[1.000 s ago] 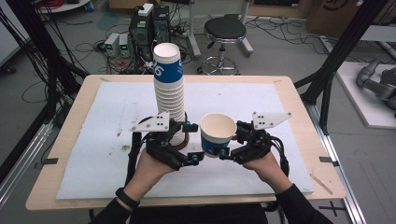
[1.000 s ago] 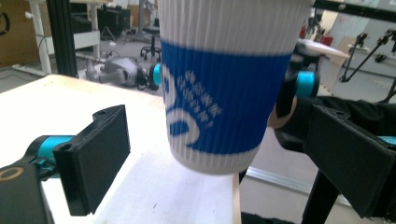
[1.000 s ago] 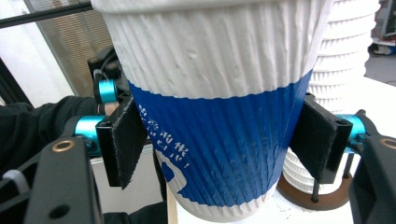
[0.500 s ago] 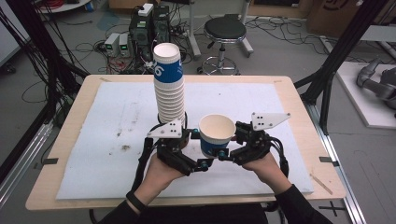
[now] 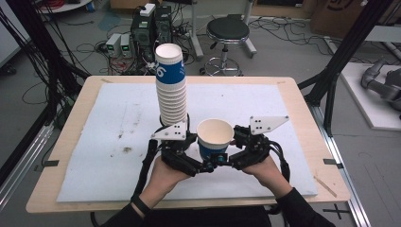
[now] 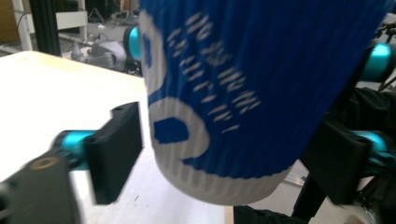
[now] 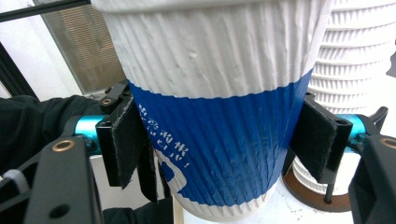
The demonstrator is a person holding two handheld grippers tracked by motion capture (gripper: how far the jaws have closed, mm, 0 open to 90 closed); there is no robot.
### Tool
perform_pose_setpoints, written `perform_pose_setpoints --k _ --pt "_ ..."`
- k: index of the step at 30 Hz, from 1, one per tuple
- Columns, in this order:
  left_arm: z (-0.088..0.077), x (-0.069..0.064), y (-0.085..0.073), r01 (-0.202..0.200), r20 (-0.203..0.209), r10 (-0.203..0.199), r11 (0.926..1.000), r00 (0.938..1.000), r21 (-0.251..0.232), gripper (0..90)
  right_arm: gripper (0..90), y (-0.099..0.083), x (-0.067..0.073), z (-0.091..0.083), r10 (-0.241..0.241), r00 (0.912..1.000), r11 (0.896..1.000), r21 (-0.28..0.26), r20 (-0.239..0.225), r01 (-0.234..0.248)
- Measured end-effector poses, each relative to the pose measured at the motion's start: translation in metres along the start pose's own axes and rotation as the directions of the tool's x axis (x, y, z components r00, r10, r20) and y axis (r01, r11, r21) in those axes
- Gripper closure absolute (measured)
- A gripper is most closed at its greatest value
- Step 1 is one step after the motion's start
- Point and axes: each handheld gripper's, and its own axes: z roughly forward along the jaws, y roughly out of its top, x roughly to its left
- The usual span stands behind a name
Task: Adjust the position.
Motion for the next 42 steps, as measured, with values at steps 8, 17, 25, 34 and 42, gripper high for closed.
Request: perform_pose_setpoints --k 8,17,25,34,42 --pt "0.0004 -0.0014 -0.0006 -0.01 0.006 0.01 0.9999 0.9999 0.006 28.9 23.6 -0.0007 -0.0003 0.0009 -0.005 1.0 1.0 0.008 -0.002 0.005" --pt "0.0045 -0.001 -0.0029 -0.012 0.014 0.011 0.999 0.9998 0.043 29.1 18.8 0.0018 0.0013 -0.0009 -0.001 1.0 1.0 -0.007 -0.002 0.001" --pt "0.0063 -0.0004 -0.0043 -0.007 0.023 0.006 0.9986 0.9997 0.053 29.0 22.6 0.0022 0.001 -0.0022 -0.006 1.0 1.0 -0.008 0.003 0.007" --pt "0.0054 0.0 -0.0029 0.029 0.032 -0.029 0.9995 0.999 0.01 16.1 24.1 0.0019 0.0025 -0.0018 -0.016 0.9998 1.0 -0.02 0.011 0.016" --pt "0.0044 0.0001 -0.002 0.032 0.046 -0.032 0.9995 0.9984 -0.006 16.8 24.2 -0.0001 0.0033 0.0021 -0.017 0.9998 1.0 -0.01 0.014 0.017"
